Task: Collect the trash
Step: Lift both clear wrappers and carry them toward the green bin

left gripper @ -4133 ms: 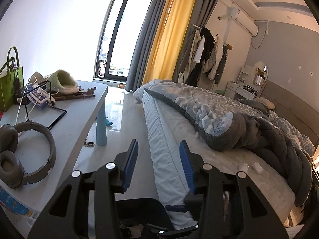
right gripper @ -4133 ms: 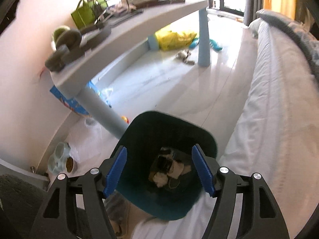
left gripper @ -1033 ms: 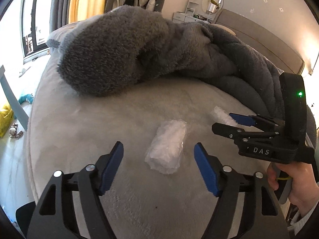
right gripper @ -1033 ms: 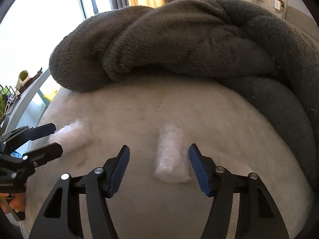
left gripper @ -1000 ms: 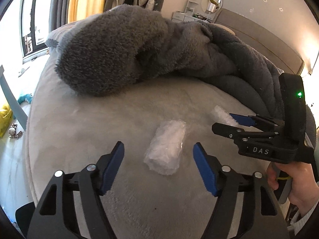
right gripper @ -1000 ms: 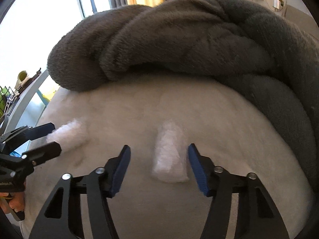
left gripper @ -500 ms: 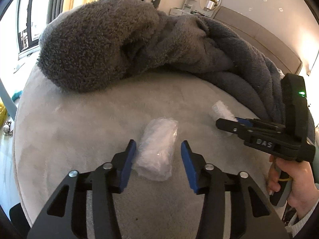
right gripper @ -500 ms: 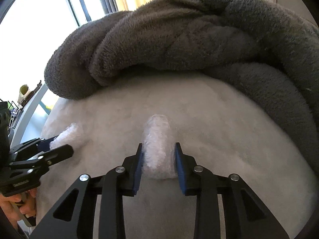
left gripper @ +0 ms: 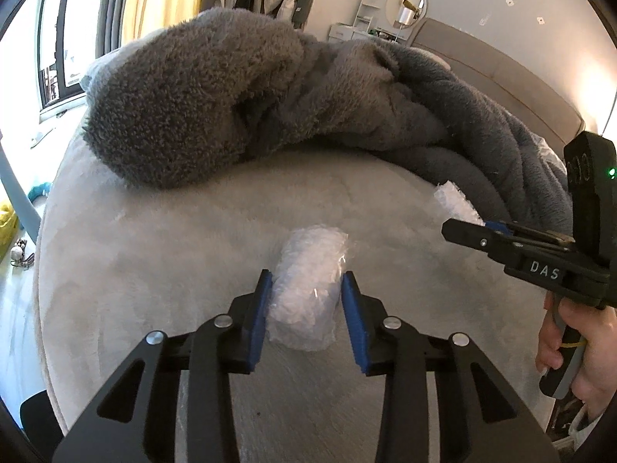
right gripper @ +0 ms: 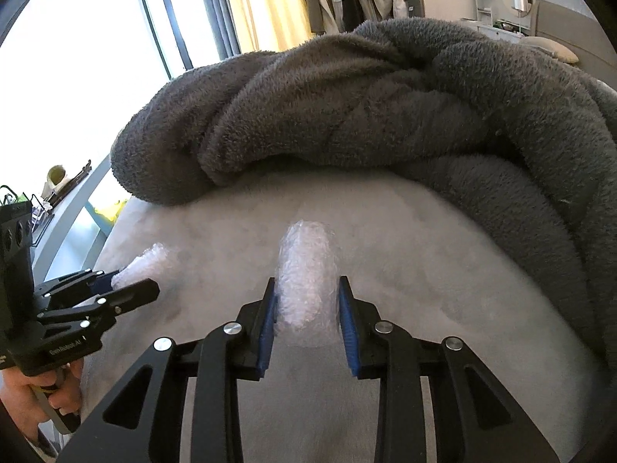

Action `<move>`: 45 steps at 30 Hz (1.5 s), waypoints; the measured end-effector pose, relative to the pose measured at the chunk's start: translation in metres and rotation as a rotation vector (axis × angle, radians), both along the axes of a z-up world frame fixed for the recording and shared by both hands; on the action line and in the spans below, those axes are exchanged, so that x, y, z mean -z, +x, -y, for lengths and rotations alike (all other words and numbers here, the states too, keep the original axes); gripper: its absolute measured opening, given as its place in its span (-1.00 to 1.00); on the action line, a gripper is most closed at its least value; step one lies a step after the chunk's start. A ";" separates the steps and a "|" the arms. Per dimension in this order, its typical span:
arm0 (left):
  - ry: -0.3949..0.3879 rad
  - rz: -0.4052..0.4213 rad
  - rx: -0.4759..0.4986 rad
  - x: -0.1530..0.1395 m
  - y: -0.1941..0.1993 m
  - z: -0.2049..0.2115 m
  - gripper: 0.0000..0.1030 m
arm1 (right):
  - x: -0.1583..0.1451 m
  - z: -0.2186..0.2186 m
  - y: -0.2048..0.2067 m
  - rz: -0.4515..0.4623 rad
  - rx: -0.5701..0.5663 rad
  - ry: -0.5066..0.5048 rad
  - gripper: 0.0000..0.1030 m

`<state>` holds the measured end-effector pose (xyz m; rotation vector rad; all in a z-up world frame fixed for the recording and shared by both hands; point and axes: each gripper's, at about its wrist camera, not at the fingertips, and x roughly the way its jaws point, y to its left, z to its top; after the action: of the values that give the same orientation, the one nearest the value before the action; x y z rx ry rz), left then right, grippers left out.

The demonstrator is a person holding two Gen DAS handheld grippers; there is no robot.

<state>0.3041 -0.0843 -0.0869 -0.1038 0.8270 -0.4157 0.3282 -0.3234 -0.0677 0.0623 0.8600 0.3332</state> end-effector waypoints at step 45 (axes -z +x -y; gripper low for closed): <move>0.014 -0.016 -0.268 -0.025 -0.058 -0.193 -0.25 | -0.035 -0.234 -0.018 0.055 -0.368 0.055 -0.41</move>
<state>0.2463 0.1087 -0.0618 -0.2023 0.8191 -0.1567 0.3097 -0.0893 -0.0327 -0.0552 0.8057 0.7010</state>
